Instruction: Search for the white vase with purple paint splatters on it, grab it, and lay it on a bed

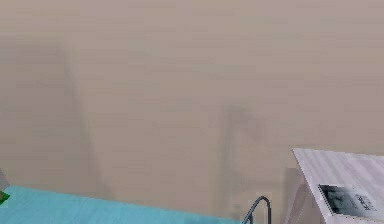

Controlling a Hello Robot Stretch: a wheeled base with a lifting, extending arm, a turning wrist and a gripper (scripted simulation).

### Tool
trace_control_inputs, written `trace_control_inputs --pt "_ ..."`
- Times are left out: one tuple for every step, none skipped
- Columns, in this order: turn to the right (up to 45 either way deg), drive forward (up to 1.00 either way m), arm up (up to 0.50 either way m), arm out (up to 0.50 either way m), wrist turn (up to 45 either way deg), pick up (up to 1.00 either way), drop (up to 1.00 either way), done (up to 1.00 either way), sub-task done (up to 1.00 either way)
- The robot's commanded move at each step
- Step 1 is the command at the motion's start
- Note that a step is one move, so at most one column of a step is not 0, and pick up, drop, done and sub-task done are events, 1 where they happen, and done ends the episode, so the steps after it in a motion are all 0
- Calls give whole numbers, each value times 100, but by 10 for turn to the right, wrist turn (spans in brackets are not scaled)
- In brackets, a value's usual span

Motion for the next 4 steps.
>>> trace_control_inputs --pt "0 0 0 0 0 100 0 0 0" --pt "0 0 10 0 0 0 0 0 0" --pt "0 0 24 0 0 0 0 0 0" --pt "0 0 0 0 -450 0 0 0 0"
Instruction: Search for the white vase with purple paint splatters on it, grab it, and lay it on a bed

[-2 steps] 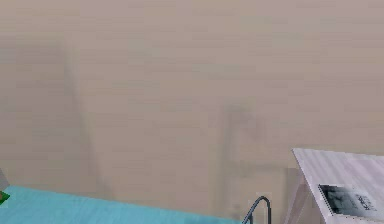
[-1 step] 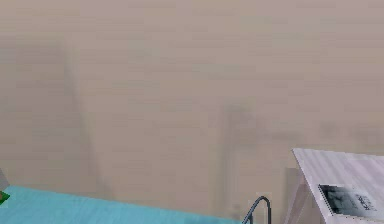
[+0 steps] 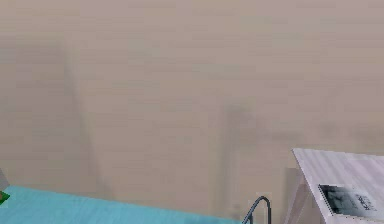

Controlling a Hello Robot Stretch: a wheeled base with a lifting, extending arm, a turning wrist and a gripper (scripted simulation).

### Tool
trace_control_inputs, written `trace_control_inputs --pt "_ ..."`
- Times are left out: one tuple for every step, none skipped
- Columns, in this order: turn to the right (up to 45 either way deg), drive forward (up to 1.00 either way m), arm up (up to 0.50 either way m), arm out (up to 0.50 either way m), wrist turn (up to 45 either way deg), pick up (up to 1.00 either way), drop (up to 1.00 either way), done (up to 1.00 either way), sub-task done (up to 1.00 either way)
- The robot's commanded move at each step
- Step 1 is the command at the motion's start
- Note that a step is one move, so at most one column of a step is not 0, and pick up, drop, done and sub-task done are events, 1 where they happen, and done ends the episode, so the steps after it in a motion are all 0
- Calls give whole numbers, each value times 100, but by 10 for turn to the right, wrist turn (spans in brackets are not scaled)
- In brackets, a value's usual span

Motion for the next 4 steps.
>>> trace_control_inputs --pt "0 0 0 0 -450 0 0 0 0" --pt "0 0 0 0 -420 0 0 0 0" --pt "0 0 0 -44 0 0 0 0 0" --pt "-450 0 0 0 0 0 0 0 0"
